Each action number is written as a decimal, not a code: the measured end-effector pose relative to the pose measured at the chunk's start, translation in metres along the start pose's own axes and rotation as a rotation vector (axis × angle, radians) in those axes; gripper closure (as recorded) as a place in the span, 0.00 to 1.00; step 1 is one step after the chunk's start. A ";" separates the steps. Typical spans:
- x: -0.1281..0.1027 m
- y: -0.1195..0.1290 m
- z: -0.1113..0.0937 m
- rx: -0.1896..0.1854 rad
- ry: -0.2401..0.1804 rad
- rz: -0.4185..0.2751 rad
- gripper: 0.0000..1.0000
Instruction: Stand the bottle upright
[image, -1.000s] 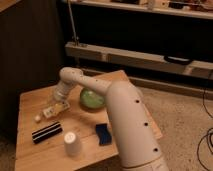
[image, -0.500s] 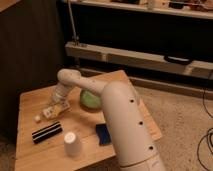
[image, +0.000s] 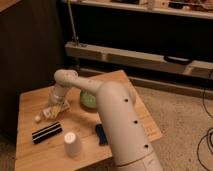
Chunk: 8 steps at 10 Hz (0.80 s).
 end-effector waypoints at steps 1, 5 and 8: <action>0.000 0.000 -0.001 -0.004 0.000 0.012 0.64; -0.009 0.003 -0.035 0.048 -0.183 0.118 1.00; -0.030 0.017 -0.090 0.152 -0.364 0.110 1.00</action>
